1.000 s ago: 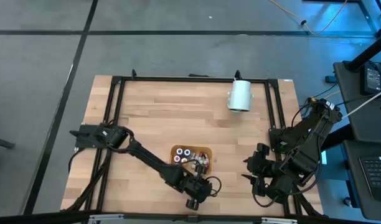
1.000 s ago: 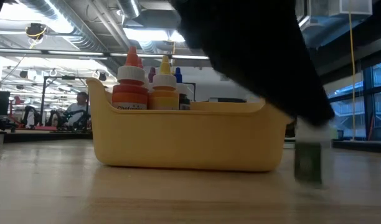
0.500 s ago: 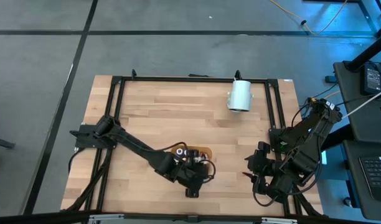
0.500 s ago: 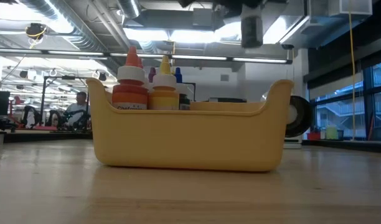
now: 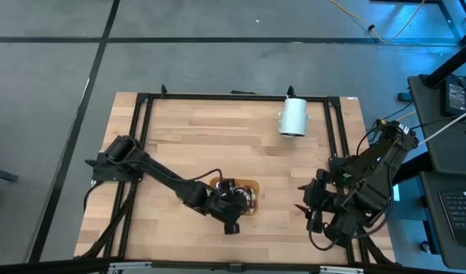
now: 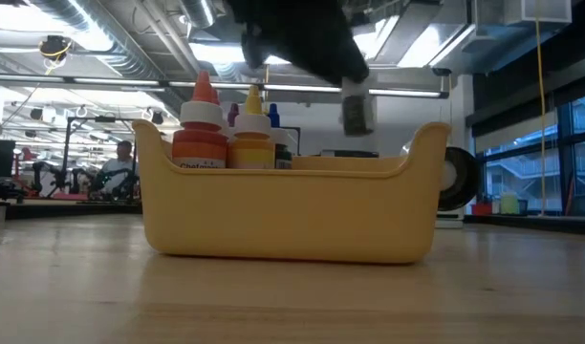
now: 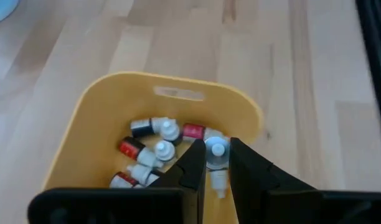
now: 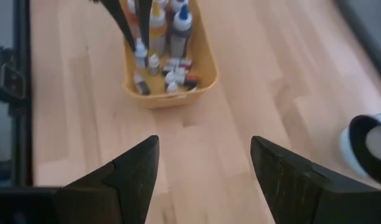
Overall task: Pick & Place food coloring
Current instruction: Put the small dark green food coloring bottle in the yellow bin
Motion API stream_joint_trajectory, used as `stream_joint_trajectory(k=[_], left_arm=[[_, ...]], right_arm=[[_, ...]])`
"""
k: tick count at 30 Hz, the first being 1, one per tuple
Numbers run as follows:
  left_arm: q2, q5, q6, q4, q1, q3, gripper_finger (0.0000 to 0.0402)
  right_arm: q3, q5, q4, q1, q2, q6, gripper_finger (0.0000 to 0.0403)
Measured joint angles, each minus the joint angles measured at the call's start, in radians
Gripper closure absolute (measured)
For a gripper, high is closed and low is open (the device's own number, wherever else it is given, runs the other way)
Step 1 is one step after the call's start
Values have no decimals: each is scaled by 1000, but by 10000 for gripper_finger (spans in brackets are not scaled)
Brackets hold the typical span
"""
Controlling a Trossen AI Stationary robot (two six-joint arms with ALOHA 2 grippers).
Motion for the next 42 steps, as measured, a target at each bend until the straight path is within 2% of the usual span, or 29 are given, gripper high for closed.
stream_joint_trajectory(k=[6,12,16,27,42], left_arm=[[-2,1,-20,36,24,-71,357],[-3,15,-2,89,50,-107,356],[1,72,18,176,62,-127,355],[67,80,100,186,62,-129,355],[79,87,190,150,63,-126,345]], right_arm=[[0,56,-7,-11,0,1,148],[0,57,-10,-34,0,1,148],[0,58,-11,-54,0,1,148],[0,57,-32,-73,1,-1,148],[-1,56,-32,-73,1,1,148]])
